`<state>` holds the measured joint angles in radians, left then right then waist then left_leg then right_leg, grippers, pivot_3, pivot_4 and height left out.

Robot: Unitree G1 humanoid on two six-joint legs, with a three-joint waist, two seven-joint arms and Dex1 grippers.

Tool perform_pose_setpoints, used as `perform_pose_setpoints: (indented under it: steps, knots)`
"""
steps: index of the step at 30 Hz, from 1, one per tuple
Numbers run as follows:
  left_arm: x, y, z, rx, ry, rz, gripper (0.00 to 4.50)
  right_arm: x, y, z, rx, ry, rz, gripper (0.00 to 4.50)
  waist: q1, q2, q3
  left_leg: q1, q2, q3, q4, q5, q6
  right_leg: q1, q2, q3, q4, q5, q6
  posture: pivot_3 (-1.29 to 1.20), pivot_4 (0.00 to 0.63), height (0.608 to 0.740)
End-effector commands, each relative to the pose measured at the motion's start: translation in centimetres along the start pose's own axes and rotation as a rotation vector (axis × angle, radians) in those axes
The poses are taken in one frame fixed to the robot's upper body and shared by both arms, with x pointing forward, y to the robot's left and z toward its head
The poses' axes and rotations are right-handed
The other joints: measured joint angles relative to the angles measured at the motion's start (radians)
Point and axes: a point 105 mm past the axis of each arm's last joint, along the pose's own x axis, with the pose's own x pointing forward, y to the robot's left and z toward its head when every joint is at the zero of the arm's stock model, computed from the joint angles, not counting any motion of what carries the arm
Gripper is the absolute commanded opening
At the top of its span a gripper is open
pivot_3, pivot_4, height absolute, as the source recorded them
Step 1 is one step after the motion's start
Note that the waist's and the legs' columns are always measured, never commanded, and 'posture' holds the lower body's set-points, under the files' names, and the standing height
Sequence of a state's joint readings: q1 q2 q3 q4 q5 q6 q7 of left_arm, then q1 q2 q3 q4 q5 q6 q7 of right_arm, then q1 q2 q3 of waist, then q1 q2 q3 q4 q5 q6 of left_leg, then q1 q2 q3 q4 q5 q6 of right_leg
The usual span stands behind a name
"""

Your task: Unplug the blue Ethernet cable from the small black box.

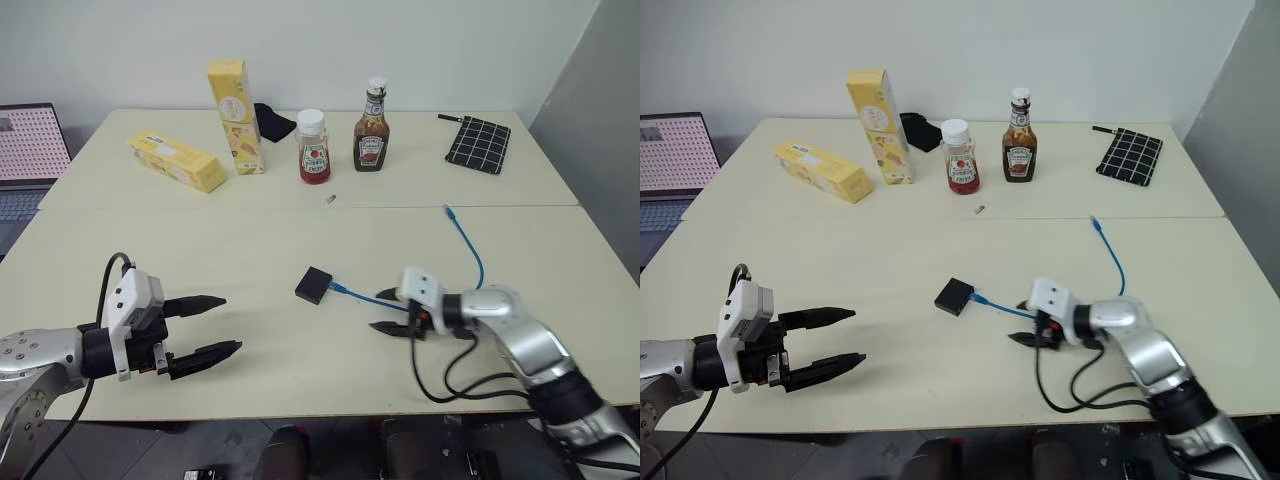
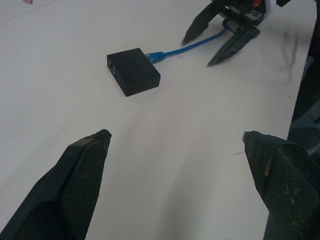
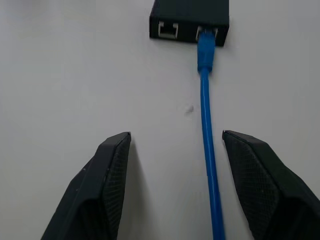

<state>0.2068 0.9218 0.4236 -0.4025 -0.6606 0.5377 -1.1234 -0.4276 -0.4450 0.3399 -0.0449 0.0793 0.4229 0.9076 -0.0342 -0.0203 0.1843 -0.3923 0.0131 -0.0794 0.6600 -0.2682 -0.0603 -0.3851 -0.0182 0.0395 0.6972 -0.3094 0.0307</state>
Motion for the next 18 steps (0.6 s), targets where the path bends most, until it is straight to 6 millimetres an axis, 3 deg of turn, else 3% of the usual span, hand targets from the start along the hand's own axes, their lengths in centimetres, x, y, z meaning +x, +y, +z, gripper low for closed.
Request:
perform_pose_setpoints:
  steps: [1, 6, 9, 18]
  knots:
    - [0.3, -0.2, 0.7, 0.044, -0.008, -0.004, 4.5, 1.3, -0.8, 0.7, 0.001, -0.005, -0.052, 3.11, 0.002, 0.0, 0.0, 0.0, 0.0, 0.0, 0.0, 0.0, 0.0, 0.0, 0.0, 0.0, 0.0, 0.0, 0.0, 0.0, 0.15, 0.74]
    - [0.5, -0.3, 0.7, 0.046, -0.013, -0.002, 4.5, 2.7, -0.9, 0.8, 0.037, -0.011, -0.061, 3.11, 0.002, 0.0, 0.0, -0.001, -0.001, 0.0, 0.0, 0.0, 0.0, 0.0, 0.0, 0.0, -0.001, 0.0, 0.0, 0.0, 0.15, 0.74]
    - [0.6, -0.3, 0.7, 0.044, -0.013, 0.0, 4.5, 2.8, -0.9, 1.1, 0.042, -0.015, -0.054, 2.65, 0.001, 0.0, 0.0, -0.001, 0.0, 0.0, 0.0, 0.0, 0.0, -0.001, 0.0, 0.0, 0.0, 0.0, 0.0, 0.0, 0.15, 0.74]
    - [0.9, 0.4, 0.2, 0.007, -0.017, 0.025, 4.5, 2.9, -1.3, 1.9, 0.017, -0.021, -0.071, 0.52, 0.0, 0.0, 0.0, -0.001, 0.0, 0.0, 0.0, 0.0, 0.0, -0.001, 0.0, 0.0, 0.0, 0.0, 0.0, 0.0, 0.15, 0.74]
